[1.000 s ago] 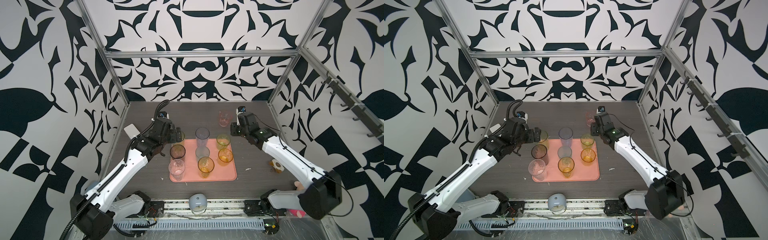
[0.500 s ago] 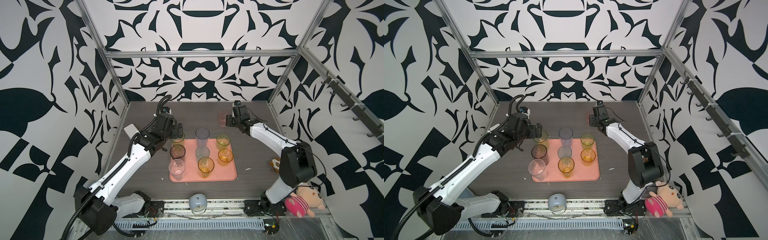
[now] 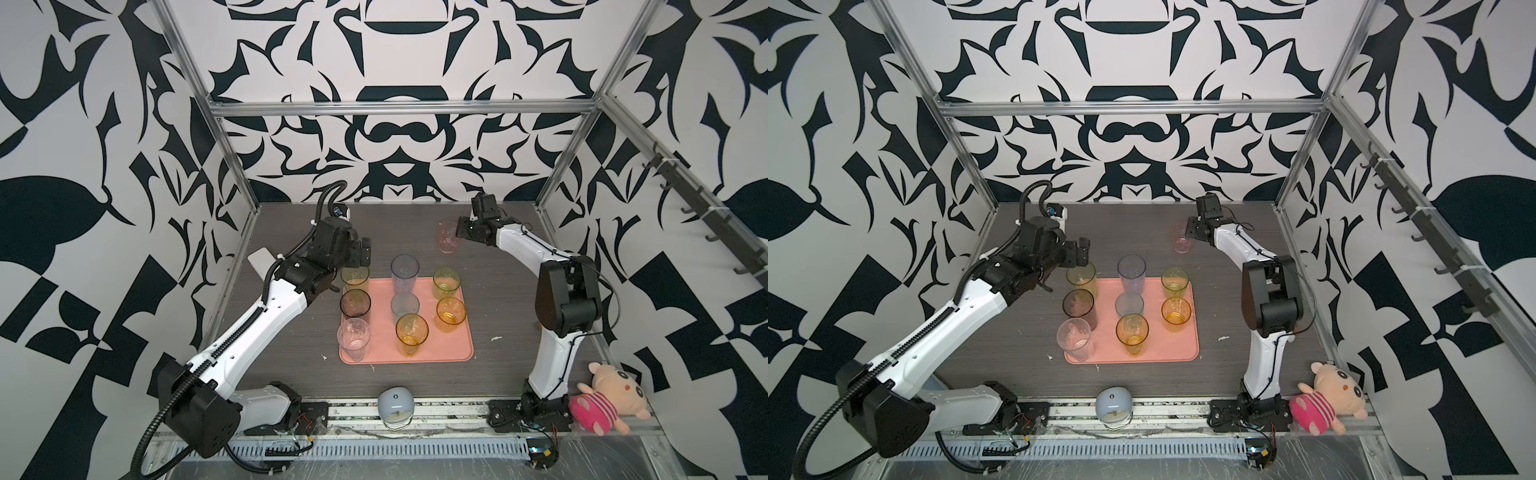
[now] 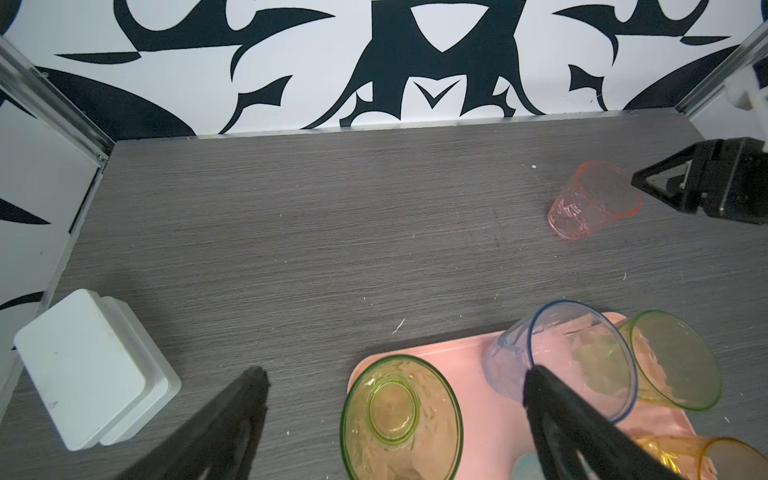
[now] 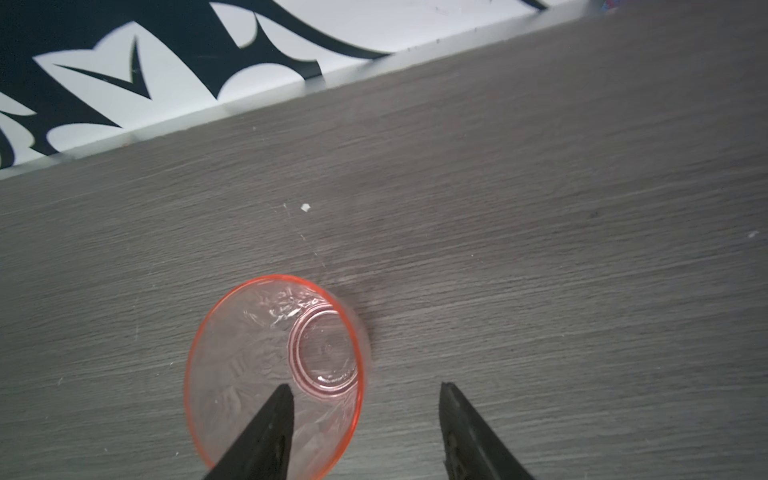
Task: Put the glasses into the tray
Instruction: 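Lower the right gripper around the pink glass and close it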
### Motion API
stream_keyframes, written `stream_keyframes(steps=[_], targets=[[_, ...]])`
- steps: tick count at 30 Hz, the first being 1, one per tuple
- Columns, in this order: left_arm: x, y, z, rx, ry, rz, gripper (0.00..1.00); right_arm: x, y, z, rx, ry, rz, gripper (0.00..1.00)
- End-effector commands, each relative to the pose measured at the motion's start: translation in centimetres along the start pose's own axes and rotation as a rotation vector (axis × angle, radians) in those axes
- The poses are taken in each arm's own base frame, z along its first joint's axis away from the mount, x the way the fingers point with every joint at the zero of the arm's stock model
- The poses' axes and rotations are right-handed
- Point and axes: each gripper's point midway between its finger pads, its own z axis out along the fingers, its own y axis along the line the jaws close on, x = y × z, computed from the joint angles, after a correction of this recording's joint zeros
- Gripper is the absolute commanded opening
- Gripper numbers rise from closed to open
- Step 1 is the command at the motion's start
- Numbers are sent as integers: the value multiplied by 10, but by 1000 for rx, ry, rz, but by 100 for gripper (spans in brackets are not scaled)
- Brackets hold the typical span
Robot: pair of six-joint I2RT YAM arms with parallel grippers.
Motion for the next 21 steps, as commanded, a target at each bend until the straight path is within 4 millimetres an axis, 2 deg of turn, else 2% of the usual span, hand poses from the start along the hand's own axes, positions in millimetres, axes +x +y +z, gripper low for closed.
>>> stream_keyframes(steps=[1,9,21], targets=[[-11,-1,4,-4,-19,11,100,-14,11,-9,-43,7,40,58],[-12,-1,5,-8,-17,19,100,-11,8,4,-47,46,76,53],[-12,1,1,-15,-20,19,100,-6,7,14,-59,68,119,31]])
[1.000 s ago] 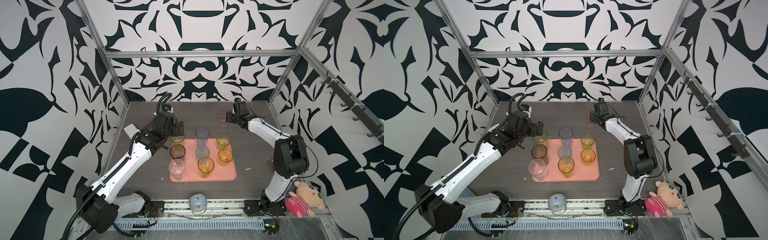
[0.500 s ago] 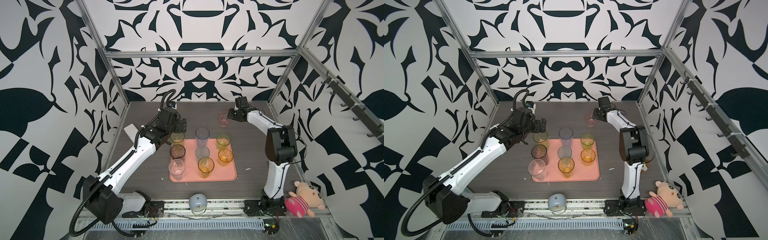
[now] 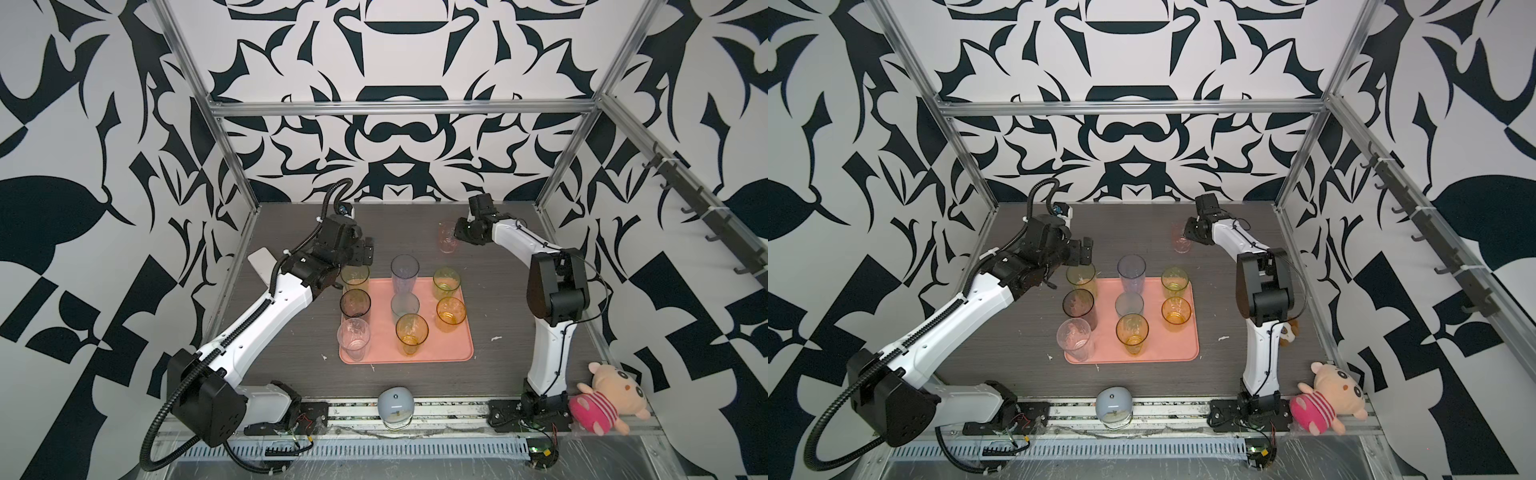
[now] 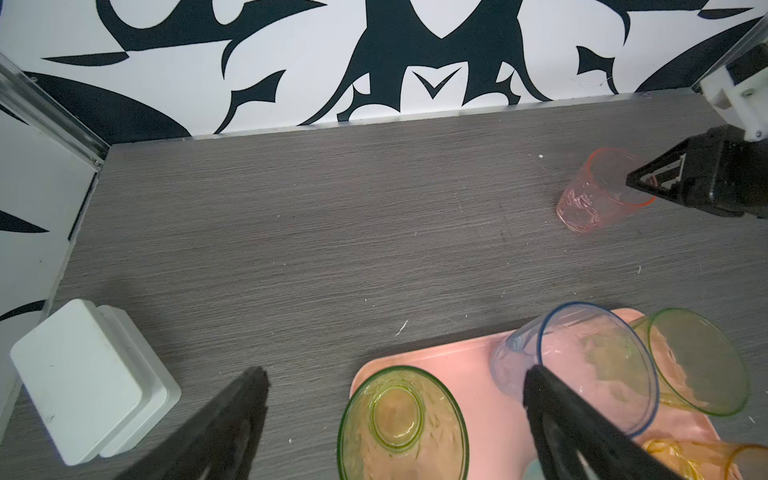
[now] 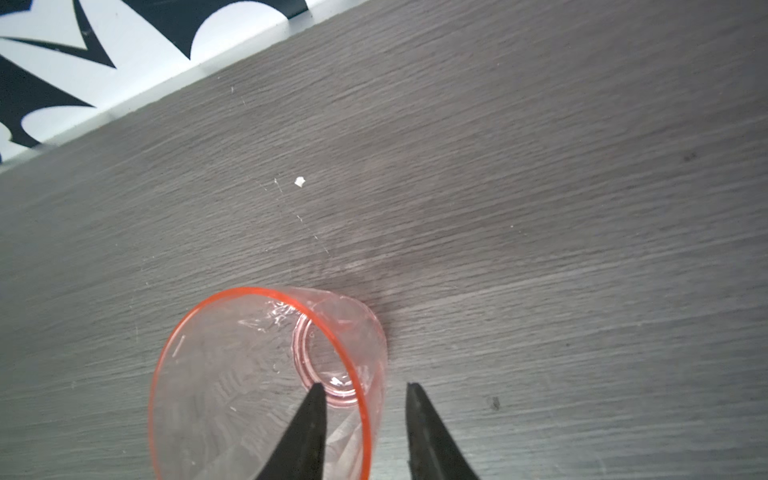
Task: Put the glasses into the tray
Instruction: 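Lower the right gripper around the pink glass and close it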
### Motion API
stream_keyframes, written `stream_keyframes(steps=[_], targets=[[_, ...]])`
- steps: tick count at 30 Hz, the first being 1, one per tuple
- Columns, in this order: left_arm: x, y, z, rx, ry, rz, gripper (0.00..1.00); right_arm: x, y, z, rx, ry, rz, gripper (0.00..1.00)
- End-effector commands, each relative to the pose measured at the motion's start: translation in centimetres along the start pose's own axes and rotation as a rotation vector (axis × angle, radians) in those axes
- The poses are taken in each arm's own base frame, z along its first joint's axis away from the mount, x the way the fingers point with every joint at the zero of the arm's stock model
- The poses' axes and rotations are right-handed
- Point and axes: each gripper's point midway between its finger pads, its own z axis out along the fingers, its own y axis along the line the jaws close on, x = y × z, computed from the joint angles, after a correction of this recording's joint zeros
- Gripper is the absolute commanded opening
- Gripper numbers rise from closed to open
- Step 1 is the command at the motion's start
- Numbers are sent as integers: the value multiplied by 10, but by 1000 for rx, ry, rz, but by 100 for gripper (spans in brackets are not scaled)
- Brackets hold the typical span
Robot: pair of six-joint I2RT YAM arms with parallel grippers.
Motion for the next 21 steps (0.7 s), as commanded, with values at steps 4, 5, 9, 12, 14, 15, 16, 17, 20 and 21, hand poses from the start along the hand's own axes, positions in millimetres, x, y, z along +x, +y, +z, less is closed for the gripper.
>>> stream_keyframes(steps=[4,5,9,12,14,15,16,17,20,21], targets=[[-16,4,-11,-8,-41,-10,99,-16,8,-6,-32,-26,29,28],[-16,4,-11,-8,-41,-11,100,-16,8,-6,-30,-22,29,27],[-17,4,-12,-10,-46,-11,100,-15,6,-3,-31,-13,32,24],[-18,4,-12,-10,-45,-12,99,-14,5,-2,-31,4,30,22],[-17,3,-11,-9,-42,-12,99,-13,4,-1,-30,14,29,19],[-17,3,-11,-6,-41,-12,99,-12,5,-1,-30,17,27,18],[-18,3,-11,-5,-43,-13,99,-12,5,-1,-32,17,26,17],[-18,3,-11,-5,-42,-13,99,-12,4,-2,-30,18,27,16],[-18,3,-12,-5,-43,-14,99,-11,3,-3,-25,19,21,12],[-19,3,-13,-4,-45,-14,100,-11,2,-4,-22,19,19,11]])
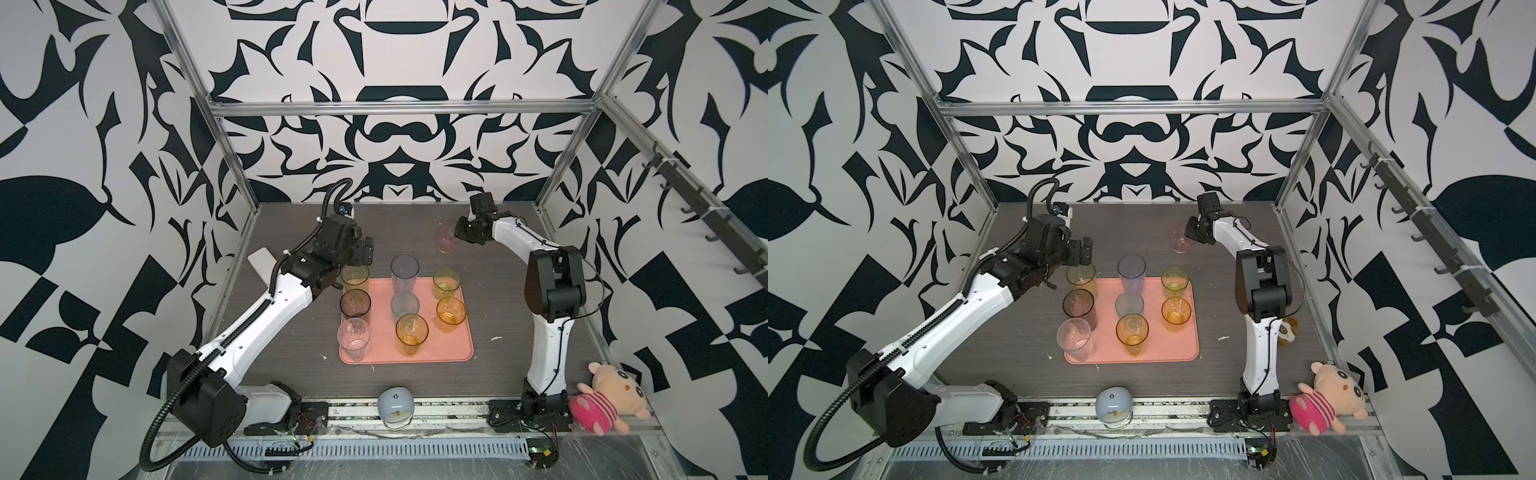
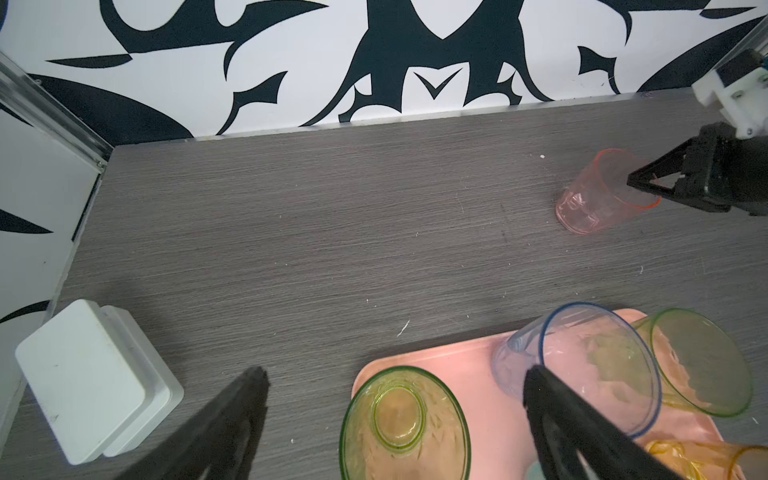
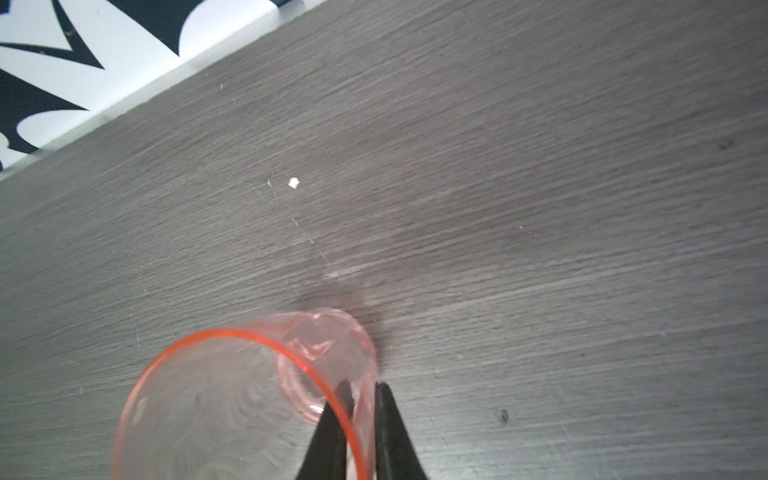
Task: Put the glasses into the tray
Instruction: 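Lower the right gripper around the pink glass and close it, then lift the pink glass with the right gripper and carry it toward the tray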
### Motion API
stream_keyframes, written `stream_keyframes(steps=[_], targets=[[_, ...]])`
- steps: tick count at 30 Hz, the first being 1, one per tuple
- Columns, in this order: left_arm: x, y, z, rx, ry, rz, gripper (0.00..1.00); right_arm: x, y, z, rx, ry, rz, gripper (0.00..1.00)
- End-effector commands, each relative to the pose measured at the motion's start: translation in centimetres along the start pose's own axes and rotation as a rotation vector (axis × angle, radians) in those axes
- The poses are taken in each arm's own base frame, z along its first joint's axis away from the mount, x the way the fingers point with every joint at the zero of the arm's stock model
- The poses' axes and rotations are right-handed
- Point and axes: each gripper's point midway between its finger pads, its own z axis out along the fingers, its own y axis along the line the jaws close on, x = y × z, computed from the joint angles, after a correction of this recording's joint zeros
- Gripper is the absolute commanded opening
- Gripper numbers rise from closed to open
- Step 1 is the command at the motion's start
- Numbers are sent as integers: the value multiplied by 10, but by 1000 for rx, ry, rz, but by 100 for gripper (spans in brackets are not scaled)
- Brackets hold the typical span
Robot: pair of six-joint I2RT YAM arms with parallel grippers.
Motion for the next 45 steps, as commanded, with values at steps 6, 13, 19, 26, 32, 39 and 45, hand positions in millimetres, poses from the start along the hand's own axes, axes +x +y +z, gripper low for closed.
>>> stream_keyframes(steps=[6,13,19,26,32,39,45], targets=[[-17,2,-15,8,-45,-25,99,-16,7,-28,-12,-38,-29,3],[-11,1,-13,16,-36,-26,99,-19,9,-62,1,-29,-67,0],[-15,1,-26,44,-69,-49,100,-19,-5,-90,80,-60,-126,0],[-9,0,-32,63,-57,-70,100,-10,-12,-127,104,-74,-166,0],[-4,3,-39,66,-61,-106,99,10,-20,-159,108,-67,-180,0],[6,6,-49,79,-59,-144,99,37,-28,-200,96,-68,-211,0],[11,4,-51,95,-22,-199,100,58,-40,-227,104,-79,-255,0]])
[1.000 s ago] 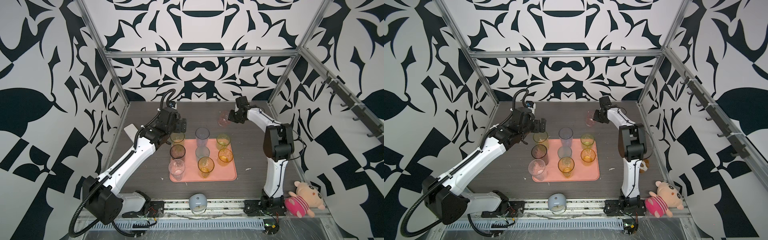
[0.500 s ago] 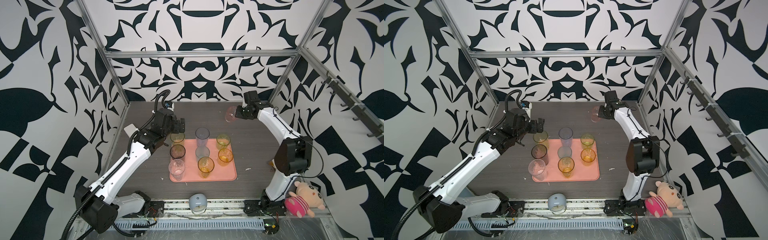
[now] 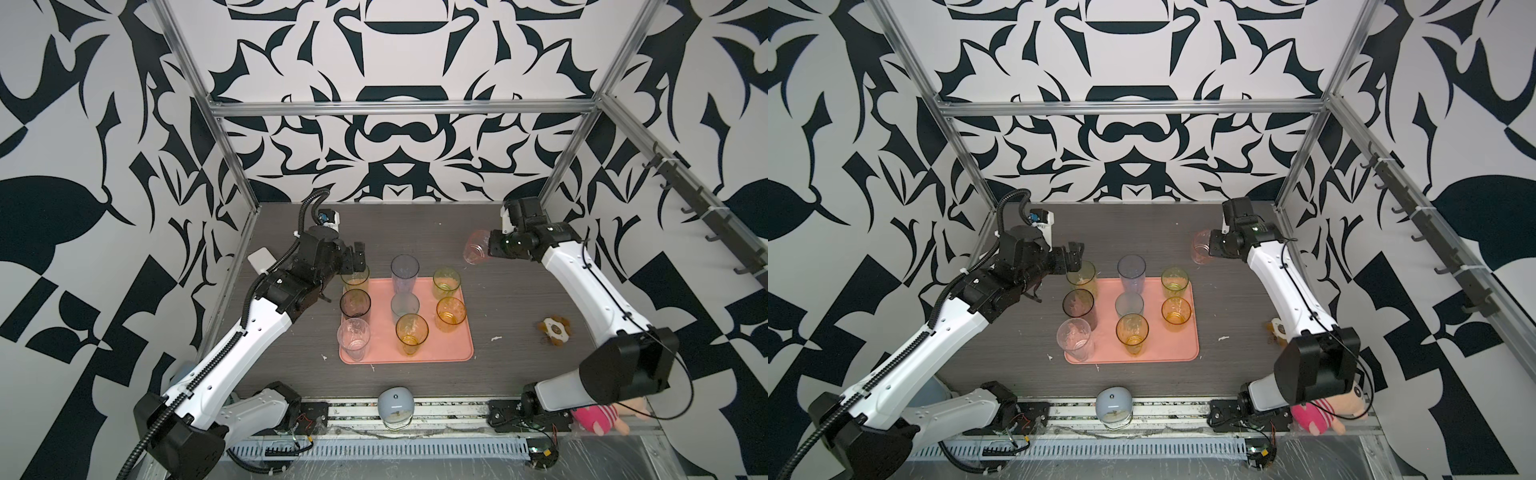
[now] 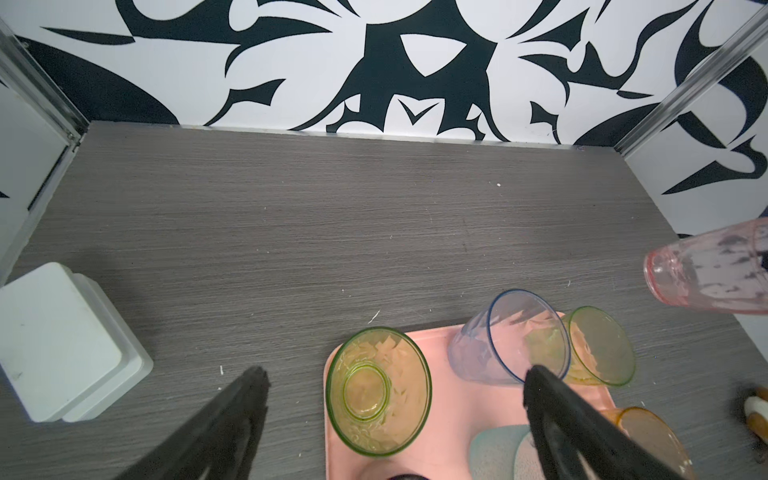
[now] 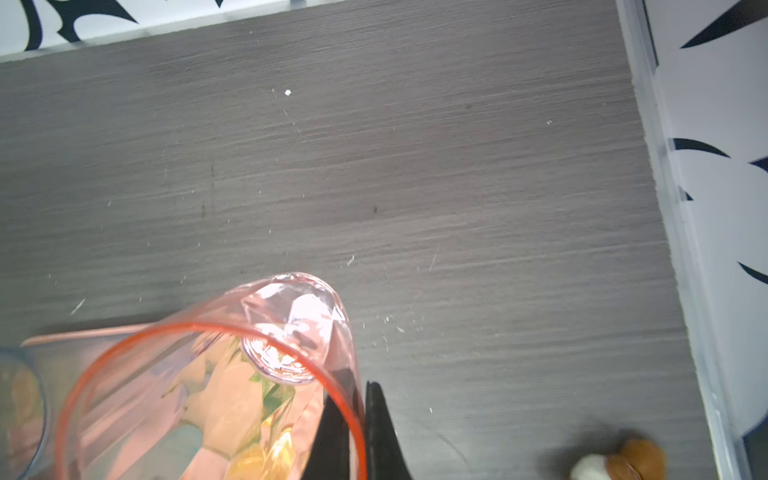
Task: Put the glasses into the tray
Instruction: 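Lift the pink glass with the right gripper and carry it toward the tray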
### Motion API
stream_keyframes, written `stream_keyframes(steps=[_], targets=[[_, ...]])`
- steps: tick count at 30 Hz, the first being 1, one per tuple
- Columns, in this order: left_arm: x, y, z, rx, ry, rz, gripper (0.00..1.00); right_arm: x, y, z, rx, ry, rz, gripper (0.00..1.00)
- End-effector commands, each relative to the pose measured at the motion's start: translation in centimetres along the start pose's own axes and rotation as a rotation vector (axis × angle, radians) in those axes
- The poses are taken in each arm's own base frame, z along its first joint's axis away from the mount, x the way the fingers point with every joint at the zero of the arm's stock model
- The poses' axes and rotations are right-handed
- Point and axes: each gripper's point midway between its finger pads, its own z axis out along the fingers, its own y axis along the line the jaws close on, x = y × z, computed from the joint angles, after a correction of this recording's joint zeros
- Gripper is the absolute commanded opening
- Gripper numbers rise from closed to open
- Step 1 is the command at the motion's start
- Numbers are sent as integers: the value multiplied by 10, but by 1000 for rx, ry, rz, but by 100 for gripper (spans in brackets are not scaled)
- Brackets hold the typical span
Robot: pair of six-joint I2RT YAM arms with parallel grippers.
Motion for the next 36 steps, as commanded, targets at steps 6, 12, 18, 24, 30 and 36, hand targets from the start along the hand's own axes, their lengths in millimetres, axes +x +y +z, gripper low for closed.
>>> stream_keyframes(steps=[6,12,18,24,30,36], targets=[[10,2,-4,3,48,-54,99,24,-16,-38,48,0,-57,0],[10,4,-4,-6,44,-49,99,44,-25,-60,62,11,-55,0],[13,3,0,-4,55,-49,99,69,-30,-78,54,30,-20,0],[15,3,2,-3,61,-50,100,98,-34,-82,42,82,0,0],[17,2,4,-1,67,-51,99,123,-35,-78,32,149,41,0],[20,2,5,2,72,-56,99,150,-33,-66,17,217,89,0]])
